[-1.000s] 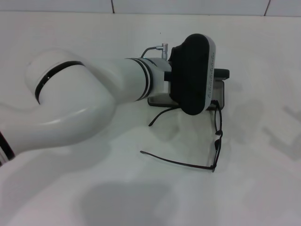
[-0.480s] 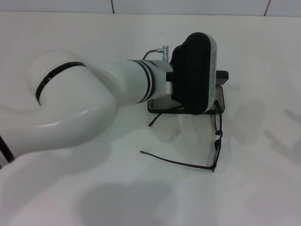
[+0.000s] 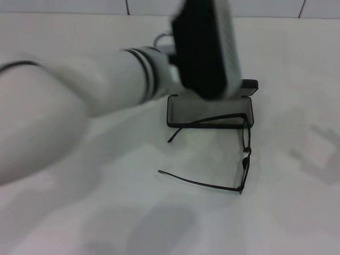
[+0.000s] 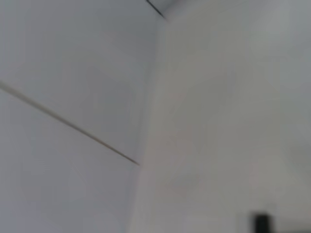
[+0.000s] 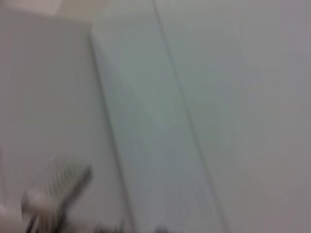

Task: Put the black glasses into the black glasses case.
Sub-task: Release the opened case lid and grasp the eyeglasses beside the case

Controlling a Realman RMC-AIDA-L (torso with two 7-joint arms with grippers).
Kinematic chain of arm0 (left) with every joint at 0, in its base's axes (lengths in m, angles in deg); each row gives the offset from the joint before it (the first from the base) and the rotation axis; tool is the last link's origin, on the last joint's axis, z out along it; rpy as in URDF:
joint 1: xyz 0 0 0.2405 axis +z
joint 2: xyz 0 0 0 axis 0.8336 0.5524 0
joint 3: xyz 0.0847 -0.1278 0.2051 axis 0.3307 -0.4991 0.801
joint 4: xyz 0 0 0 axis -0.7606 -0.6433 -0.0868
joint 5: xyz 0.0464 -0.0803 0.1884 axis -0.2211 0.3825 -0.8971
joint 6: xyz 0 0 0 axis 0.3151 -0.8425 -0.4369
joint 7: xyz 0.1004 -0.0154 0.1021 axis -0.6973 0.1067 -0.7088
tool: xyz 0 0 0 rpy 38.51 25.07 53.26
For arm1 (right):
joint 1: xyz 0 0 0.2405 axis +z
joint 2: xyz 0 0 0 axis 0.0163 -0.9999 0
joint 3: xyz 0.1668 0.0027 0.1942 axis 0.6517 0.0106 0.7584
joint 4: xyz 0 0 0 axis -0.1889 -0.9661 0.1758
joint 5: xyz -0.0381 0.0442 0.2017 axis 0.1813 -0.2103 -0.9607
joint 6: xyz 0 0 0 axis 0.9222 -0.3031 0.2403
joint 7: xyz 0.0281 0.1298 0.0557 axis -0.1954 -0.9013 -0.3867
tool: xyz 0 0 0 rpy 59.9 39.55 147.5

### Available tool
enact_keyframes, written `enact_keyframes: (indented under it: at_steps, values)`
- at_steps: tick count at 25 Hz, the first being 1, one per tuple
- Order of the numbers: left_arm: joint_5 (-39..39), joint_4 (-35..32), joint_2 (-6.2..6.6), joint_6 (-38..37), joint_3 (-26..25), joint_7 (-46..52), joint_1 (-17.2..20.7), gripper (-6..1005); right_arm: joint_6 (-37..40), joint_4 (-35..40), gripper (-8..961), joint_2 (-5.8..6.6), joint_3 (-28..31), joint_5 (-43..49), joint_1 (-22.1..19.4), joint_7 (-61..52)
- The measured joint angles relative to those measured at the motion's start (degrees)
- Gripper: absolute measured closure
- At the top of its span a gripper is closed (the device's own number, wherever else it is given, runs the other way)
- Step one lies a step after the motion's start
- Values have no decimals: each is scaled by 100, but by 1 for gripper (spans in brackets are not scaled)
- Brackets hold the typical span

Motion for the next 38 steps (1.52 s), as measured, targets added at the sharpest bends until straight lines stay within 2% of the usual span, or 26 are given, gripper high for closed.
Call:
enact_keyframes:
  at_steps: [2,4,6,9,11,16,18,21,26,30,38]
  values:
    - [734,-686,28,-47,-379,-29,407,506,-174,362,121,66,0,444,205,-627]
    - [1783,-1211,68,-65,-802,-220,783,510,-289,961,121,85,-44,1042,412,-1397]
    - [3367,-1465,73,-229,-1324,-886,1100,514,-335,1954,122,30,-252,1878,585,-2237]
    - [5213,-1376,56,-919,-1889,-1983,1295,522,-358,3485,154,-152,-786,3067,821,-3179]
    - [6079,-1184,52,-1441,-2184,-2444,1381,529,-361,4189,186,-205,-1197,3509,1048,-3641]
    - [7619,-317,35,-2619,-2975,-2998,1560,644,-329,5199,218,-96,-2257,3904,1918,-5362]
    - [7987,93,35,-2990,-3171,-3140,1557,646,-286,5482,218,-102,-2628,4315,2317,-6253]
    - [8440,590,35,-3402,-3339,-3536,1571,648,-275,5583,217,-187,-3188,5072,2842,-7590]
    - [9151,1396,42,-3999,-3531,-4527,1549,652,-459,5187,227,-221,-4296,5591,3519,-9111]
    - [9192,1595,46,-4274,-3776,-4680,1549,656,-563,4751,240,-246,-4615,5750,3933,-9661]
    - [9209,2051,50,-4745,-4074,-5185,1464,663,-1270,3987,296,-250,-4606,5817,4182,-10348]
